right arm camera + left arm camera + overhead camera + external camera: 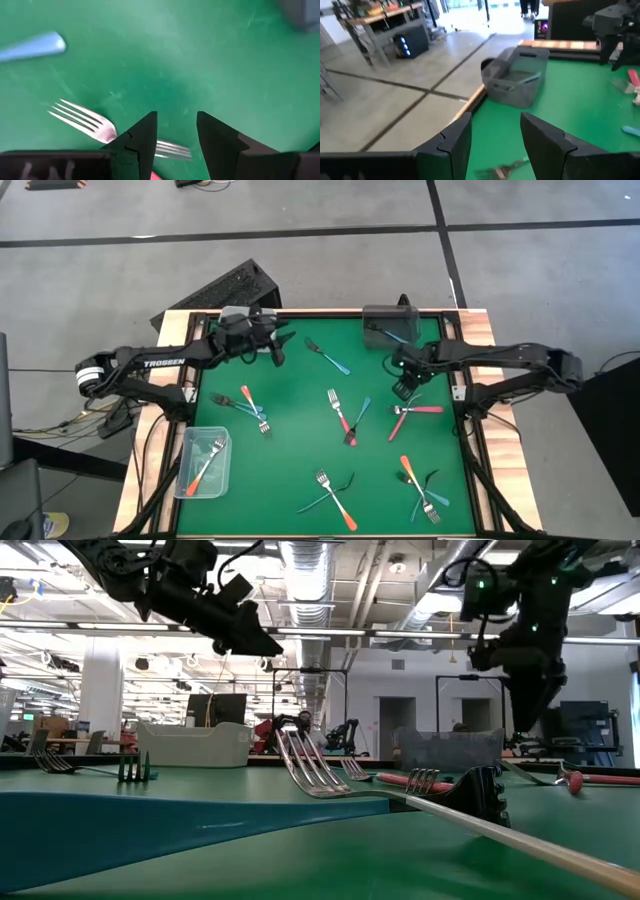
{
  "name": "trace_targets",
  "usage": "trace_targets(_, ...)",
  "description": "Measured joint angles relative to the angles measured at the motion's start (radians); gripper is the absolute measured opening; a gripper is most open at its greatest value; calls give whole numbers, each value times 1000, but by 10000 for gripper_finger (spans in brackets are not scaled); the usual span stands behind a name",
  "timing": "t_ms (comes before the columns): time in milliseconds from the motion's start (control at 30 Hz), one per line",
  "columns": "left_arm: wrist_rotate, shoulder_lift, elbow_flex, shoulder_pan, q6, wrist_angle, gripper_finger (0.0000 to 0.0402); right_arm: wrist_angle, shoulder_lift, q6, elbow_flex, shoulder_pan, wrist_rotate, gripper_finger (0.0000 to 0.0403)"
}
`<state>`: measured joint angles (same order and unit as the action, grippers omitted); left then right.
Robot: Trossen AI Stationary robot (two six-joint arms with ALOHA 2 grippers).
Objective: Sort silverware by color (type)
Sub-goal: Put the blue fork into the black bin
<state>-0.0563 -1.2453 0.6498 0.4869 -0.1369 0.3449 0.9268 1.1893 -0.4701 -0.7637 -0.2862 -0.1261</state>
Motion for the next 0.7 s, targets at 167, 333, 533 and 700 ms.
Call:
trace_targets(167, -1, 0, 0, -18, 23, -39, 157, -1, 28, -8, 53, 22, 0, 164)
trace_targets(333, -1, 0, 0, -54, 45, -42, 157, -4, 24, -47, 109, 60, 23, 164)
trace_targets(533, -11, 0, 0, -93, 55, -42, 157, -70, 23, -34, 158, 96, 23, 164)
trace_targets(700, -56, 0, 0, -125, 64, -44, 157, -69, 20, -37, 162, 124, 20, 164)
